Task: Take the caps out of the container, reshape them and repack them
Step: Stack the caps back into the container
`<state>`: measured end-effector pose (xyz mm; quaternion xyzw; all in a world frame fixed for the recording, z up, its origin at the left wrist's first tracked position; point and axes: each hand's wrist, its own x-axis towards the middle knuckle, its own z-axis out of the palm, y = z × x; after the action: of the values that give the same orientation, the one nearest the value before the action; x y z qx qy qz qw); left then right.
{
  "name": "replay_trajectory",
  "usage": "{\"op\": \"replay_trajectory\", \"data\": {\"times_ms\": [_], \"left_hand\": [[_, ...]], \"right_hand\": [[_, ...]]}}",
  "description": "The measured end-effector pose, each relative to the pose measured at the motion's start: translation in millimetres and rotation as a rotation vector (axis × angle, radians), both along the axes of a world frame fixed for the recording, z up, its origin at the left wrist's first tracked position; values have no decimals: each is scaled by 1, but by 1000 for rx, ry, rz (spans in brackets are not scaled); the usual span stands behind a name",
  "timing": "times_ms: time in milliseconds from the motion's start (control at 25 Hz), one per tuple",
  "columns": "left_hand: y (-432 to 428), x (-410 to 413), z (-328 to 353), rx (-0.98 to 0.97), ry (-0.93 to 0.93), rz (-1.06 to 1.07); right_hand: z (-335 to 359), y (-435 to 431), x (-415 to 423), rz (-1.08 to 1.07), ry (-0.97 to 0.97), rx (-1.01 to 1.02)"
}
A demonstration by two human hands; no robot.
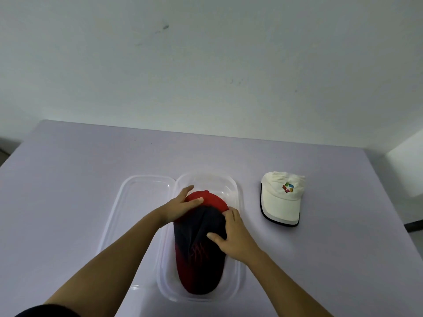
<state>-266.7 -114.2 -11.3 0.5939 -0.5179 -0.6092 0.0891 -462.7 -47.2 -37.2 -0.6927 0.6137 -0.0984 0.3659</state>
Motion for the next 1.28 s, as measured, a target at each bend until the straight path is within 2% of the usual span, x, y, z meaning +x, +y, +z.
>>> {"op": "replay_trajectory", "data": {"times_ms": [80,200,280,360,440,520,640,720,840,960,1120,1200,1280], "left_hand": [[6,-7,-8,-130,-82,-32],[13,-16,-23,-165,-256,-120],[11,-20,-27,-144,-324,-169],[7,-22,-21,-233,-390,-186],[-2,-32,-5,-472,-443,-92],[-17,-50,12,-662,-359,20],[-44,-95,25,-743,-175,-82],[-60,-130,22,-689,-99,-135],[-84,-182,2,-465,-60,-181],[-102,-216,-24,-297,-105,-268],[-113,-233,-47,-251,-78,-342],[-114,-232,-53,-169,5,-285],[-110,-229,-51,28,160,-194]], "right_hand": [[-1,-6,2,4,173,-74],[-3,-13,2,42,325,-7],[-4,-13,-4,95,332,34],[-4,-12,-15,103,235,15],[-7,-15,-36,-27,75,-63],[-13,-21,-64,-259,-51,-165],[-20,-37,-108,-621,-136,-280],[-24,-47,-135,-784,-140,-303],[-33,-61,-177,-909,-168,-109],[-49,-70,-204,-826,-231,24],[-65,-69,-215,-765,-475,73],[-61,-65,-213,-805,-568,93],[-64,-61,-212,-828,-630,112]]}}
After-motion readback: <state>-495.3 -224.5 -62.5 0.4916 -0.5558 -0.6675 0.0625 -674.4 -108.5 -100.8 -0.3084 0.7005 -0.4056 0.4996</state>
